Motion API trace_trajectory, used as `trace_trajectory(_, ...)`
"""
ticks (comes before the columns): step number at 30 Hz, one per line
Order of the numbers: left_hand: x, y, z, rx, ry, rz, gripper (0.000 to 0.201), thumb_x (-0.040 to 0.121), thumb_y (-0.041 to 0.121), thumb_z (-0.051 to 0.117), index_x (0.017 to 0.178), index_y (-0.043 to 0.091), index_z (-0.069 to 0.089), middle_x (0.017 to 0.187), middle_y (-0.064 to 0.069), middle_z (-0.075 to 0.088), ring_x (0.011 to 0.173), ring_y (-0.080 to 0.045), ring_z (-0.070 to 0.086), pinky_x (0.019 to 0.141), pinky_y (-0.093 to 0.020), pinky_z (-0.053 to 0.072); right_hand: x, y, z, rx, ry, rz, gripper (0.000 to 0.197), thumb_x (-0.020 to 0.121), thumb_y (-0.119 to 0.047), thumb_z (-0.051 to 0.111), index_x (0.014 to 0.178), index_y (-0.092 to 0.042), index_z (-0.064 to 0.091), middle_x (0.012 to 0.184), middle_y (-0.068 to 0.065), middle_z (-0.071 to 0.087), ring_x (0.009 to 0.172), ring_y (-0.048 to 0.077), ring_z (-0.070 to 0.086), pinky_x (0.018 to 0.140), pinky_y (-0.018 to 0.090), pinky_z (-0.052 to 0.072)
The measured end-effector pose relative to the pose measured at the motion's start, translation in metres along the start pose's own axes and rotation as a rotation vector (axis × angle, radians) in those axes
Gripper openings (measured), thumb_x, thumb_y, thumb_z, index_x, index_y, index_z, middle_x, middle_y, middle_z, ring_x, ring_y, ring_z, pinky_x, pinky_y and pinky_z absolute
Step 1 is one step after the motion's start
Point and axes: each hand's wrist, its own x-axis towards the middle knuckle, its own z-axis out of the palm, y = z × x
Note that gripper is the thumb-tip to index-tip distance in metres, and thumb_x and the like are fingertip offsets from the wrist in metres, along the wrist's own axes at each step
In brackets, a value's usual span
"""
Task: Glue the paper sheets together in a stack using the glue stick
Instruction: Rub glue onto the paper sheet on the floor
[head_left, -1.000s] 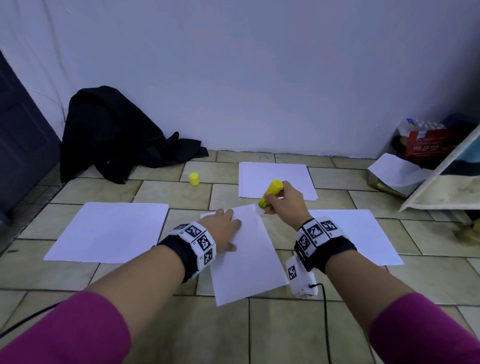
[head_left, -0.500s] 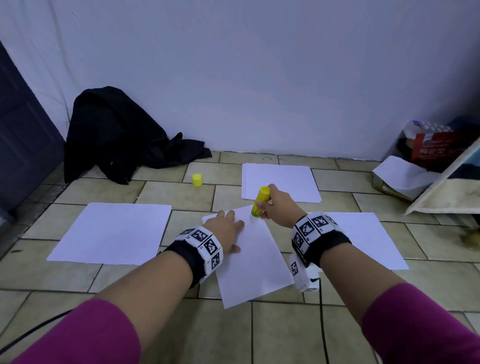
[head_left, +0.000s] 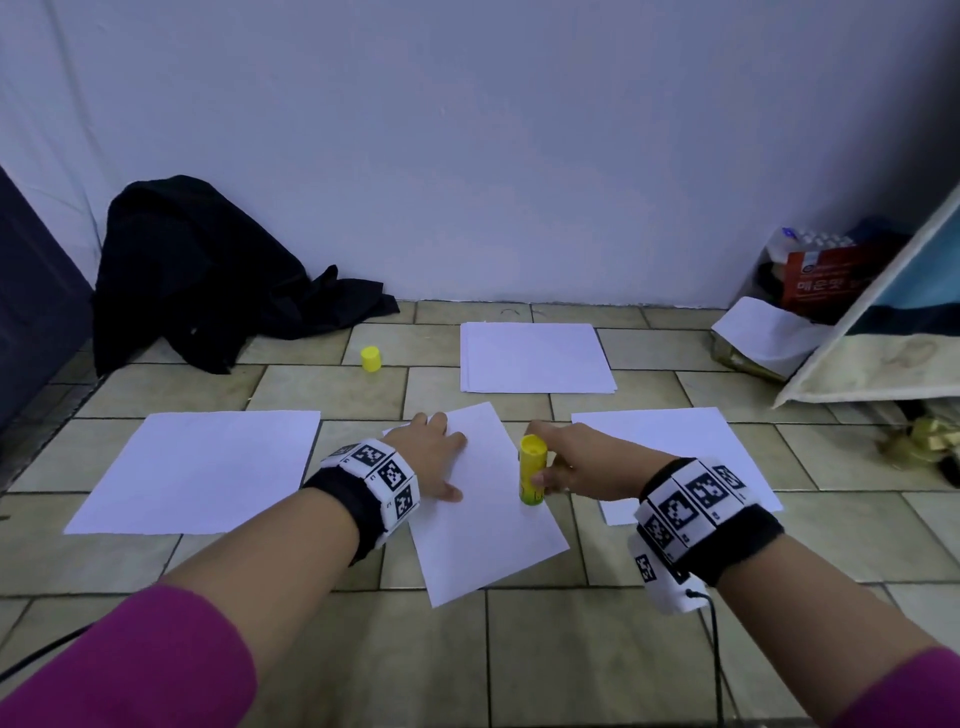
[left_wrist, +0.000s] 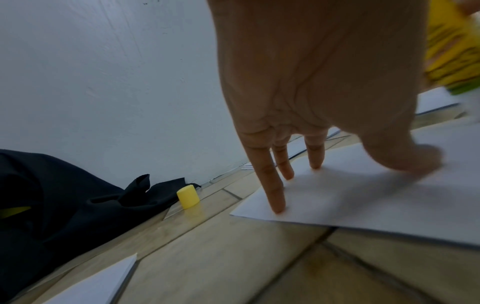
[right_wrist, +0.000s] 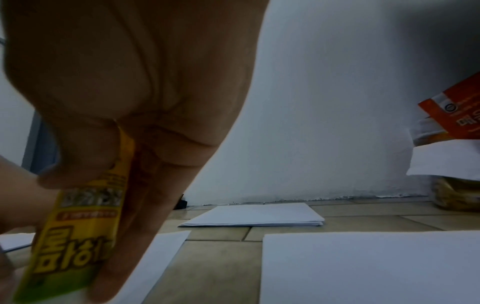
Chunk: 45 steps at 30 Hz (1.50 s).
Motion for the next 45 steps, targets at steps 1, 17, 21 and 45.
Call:
trace_trajectory(1,0.000,-0.002,0.000,-0.007,-0.016,0.007,0.078,0.086,0.057,0.058,0.148,0.022,0.025,0.142,-0.008,0.029,0.131,-0.027,0.029,0.098,-0.044,0.044,-0.003,0.001,0.000,0.007,-0.022,0.000,0.015,0.095,-0.020,0.056,0.096,-0.019,0.042,0.103,0.007,0.068,0.091,0.020,0.067,0.086,0.037,0.052)
trace_trajectory(17,-0.018,-0.011,0.007,0.031,0.123,0.001,0.057,0.094,0.043,0.052,0.140,0.017,0.033,0.147,-0.010,0.023,0.133,-0.026,0.029,0.093,-0.037,0.043,-0.006,0.009,-0.021,0.419,0.363,0.045,0.011,0.091,-0.010,0.062,0.088,-0.008,0.051,0.082,0.008,0.067,0.068,0.021,0.067,0.062,0.029,0.057)
trace_trajectory(21,-0.020,-0.008,0.011,0.007,0.085,0.219,0.048,0.099,0.026,0.044,0.145,0.031,0.029,0.149,0.000,0.022,0.131,-0.021,0.029,0.093,-0.038,0.045,0.013,0.016,-0.017,0.480,0.524,0.101,0.013,0.091,-0.009,0.061,0.099,-0.007,0.051,0.091,0.016,0.066,0.066,0.025,0.065,0.062,0.029,0.056)
trace_trajectory(45,-0.014,-0.008,0.010,-0.137,0.063,0.150,0.057,0.089,0.033,0.062,0.137,0.014,0.037,0.135,-0.006,0.036,0.122,-0.025,0.040,0.097,-0.041,0.041,0.052,-0.015,-0.013,-0.038,0.210,0.207,0.032,0.094,-0.019,0.054,0.121,-0.006,0.043,0.114,0.019,0.058,0.098,0.033,0.062,0.087,0.045,0.052)
